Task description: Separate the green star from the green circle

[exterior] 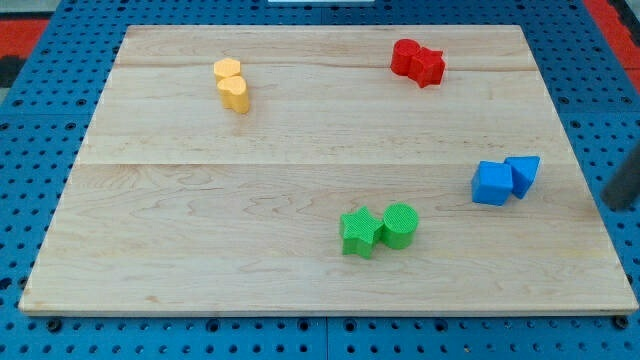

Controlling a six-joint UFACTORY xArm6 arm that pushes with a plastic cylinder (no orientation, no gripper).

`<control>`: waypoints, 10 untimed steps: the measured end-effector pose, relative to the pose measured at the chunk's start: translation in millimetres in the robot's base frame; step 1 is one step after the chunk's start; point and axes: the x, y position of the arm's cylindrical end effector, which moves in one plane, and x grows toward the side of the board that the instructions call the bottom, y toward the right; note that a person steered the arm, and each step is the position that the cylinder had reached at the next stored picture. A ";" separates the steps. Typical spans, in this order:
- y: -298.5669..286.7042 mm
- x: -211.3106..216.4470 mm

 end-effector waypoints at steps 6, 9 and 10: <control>-265.4 6.6; -422.9 -125.9; -371.4 -118.4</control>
